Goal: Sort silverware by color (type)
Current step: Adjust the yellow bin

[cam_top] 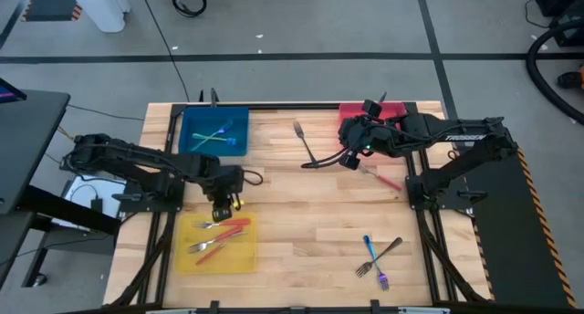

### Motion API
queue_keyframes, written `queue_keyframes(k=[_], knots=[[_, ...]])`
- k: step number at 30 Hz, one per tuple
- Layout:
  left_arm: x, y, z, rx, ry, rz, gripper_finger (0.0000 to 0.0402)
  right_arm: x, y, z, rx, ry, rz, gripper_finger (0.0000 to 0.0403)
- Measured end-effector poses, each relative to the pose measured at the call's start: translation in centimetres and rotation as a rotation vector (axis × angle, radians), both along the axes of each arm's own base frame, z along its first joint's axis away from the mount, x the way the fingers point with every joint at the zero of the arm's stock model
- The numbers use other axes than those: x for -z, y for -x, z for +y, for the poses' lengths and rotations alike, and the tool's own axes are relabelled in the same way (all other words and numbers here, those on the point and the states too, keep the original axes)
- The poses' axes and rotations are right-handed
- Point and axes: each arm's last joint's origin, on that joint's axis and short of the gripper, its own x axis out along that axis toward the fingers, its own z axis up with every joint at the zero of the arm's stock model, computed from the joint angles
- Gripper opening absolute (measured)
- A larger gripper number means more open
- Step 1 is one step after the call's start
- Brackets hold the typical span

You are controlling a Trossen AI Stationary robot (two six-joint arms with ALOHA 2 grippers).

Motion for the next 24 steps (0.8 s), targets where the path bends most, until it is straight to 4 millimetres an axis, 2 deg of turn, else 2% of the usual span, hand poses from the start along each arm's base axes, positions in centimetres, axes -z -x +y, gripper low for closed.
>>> queue_keyframes(k=[13, 24], knots=[[1.1, -0.4, -3.4, -0.021, 0.048, 0.064, 0.0056, 1.3, 0.0, 0.0, 0.002, 0.009, 0.051, 0.0103], [1.3, 0.4, -5.6, -0.106, 0.075, 0.149, 0.005, 1.3, -0.1, 0.0, 0.004, 0.011, 0.038, 0.0103]])
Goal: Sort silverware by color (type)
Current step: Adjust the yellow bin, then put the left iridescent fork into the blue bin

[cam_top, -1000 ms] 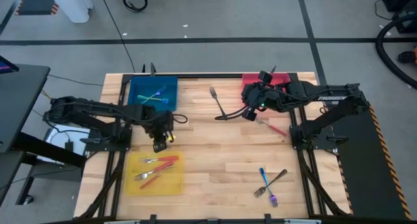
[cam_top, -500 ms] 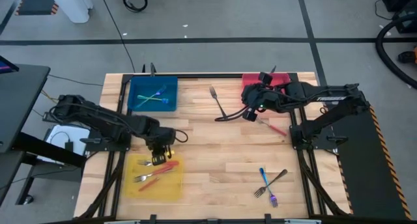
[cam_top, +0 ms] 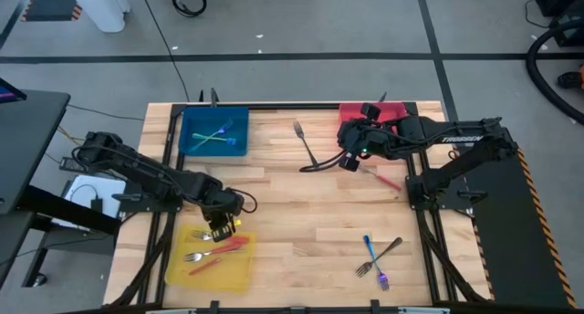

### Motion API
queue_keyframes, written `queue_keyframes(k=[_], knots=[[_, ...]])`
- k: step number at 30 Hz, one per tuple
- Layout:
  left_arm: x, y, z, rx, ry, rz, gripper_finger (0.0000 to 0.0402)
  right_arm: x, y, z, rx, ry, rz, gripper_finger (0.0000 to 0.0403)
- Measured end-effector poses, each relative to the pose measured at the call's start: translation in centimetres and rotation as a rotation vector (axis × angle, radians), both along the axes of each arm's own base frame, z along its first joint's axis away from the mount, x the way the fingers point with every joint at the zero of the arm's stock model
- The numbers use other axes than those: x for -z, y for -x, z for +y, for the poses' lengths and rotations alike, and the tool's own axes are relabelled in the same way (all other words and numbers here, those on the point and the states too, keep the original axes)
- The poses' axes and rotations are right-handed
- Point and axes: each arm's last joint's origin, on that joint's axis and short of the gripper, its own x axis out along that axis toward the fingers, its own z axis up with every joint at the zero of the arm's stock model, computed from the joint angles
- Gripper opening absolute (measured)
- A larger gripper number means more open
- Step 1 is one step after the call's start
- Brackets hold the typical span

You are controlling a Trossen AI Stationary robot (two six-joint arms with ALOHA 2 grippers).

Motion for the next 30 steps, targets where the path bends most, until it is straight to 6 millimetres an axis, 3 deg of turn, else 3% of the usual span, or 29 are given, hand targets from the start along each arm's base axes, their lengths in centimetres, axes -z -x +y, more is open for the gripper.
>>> queue_keyframes(k=[7, 13, 18, 26, 30], knots=[[-0.1, 0.5, -1.9, -0.033, 0.079, 0.03, 0.005, 0.0, 0.0, 0.0, -0.008, 0.006, 0.006, 0.0103], [-0.1, 0.3, -1.5, 0.048, 0.06, 0.002, 0.005, -0.3, -0.3, 0.0, -0.02, 0.018, -0.025, 0.0103], [-0.6, -0.6, 1.2, 0.109, 0.009, -0.045, 0.005, -0.5, -0.6, 0.0, -0.035, 0.028, -0.045, 0.0103], [-1.2, -1.0, 6.7, 0.293, -0.232, -0.066, 0.005, -0.5, -0.6, 0.0, -0.037, 0.028, -0.047, 0.0103], [-0.9, -1.1, 9.0, 0.235, -0.241, -0.061, 0.005, -0.5, -0.6, 0.0, -0.037, 0.027, -0.047, 0.0103]])
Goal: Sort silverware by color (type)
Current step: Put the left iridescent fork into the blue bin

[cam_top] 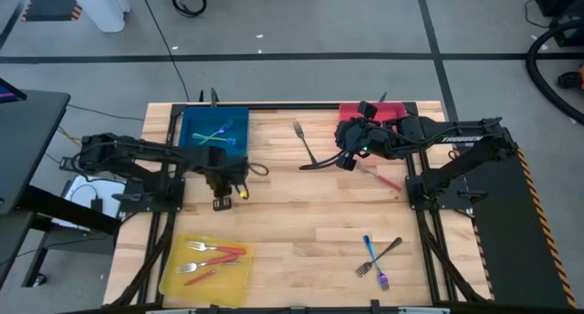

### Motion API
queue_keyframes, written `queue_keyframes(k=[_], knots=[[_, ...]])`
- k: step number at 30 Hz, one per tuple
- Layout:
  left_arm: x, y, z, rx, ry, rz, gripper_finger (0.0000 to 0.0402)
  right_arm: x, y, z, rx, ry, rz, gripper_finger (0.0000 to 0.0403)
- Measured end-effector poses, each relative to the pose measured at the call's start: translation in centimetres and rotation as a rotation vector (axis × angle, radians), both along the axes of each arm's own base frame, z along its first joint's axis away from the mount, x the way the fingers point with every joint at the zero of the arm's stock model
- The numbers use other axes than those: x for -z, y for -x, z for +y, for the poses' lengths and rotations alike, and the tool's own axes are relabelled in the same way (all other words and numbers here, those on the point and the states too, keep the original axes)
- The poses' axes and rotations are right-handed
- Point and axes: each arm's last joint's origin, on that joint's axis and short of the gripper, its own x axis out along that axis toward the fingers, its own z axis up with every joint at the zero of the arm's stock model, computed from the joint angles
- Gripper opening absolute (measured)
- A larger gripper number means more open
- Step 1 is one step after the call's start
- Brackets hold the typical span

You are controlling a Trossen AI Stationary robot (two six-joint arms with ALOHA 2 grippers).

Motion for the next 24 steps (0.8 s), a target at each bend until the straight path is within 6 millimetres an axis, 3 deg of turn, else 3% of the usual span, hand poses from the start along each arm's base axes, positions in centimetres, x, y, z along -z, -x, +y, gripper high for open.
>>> queue_keyframes(k=[4, 16, 24], knots=[[0.0, 0.1, 0.9, -0.024, 0.031, -0.005, 0.0054, 0.0, 0.0, 0.0, 0.0, 0.0, 0.0, 0.0103], [0.0, 0.0, 0.3, 0.044, 0.057, -0.011, 0.0121, 0.0, 0.0, 0.0, 0.01, -0.01, -0.01, 0.0103], [2.7, -0.9, 0.2, 0.051, 0.058, 0.125, 0.0123, 0.1, 0.1, 0.0, 0.019, -0.034, -0.01, 0.0103]])
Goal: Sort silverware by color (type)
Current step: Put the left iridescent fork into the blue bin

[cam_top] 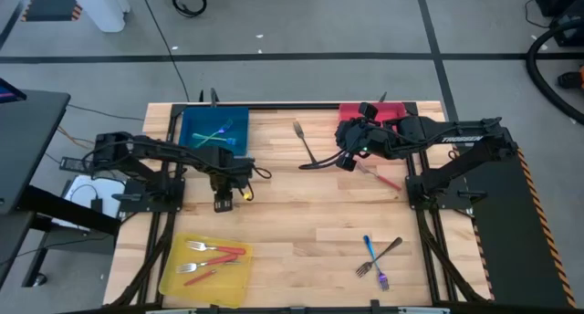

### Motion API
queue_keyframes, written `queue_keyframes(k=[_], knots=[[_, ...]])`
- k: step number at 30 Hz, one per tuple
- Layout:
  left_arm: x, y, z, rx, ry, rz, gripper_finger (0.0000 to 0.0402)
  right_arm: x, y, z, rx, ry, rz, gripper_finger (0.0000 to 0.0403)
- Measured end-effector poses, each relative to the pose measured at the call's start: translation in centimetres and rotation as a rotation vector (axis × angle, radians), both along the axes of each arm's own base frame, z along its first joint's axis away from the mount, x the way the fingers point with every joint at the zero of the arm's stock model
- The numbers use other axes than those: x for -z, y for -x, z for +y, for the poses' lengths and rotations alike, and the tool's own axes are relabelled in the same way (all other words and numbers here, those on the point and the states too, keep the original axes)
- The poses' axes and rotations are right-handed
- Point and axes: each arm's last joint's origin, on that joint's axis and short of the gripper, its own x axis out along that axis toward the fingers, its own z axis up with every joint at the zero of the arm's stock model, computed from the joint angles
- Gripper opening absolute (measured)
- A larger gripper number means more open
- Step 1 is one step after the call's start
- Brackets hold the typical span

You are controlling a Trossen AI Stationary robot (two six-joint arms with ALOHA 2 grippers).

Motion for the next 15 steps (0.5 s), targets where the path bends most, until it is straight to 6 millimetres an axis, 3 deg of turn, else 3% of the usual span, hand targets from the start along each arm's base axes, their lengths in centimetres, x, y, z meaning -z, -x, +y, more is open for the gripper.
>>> queue_keyframes(k=[5, 15], knots=[[1.3, -0.4, -0.4, 0.018, 0.006, 0.064, 0.0123, 0.1, 0.0, 0.0, -0.013, -0.016, 0.008, 0.0103], [2.1, -0.7, -0.2, 0.012, -0.023, 0.094, 0.0123, 0.1, 0.0, 0.0, -0.013, -0.016, 0.009, 0.0103]])
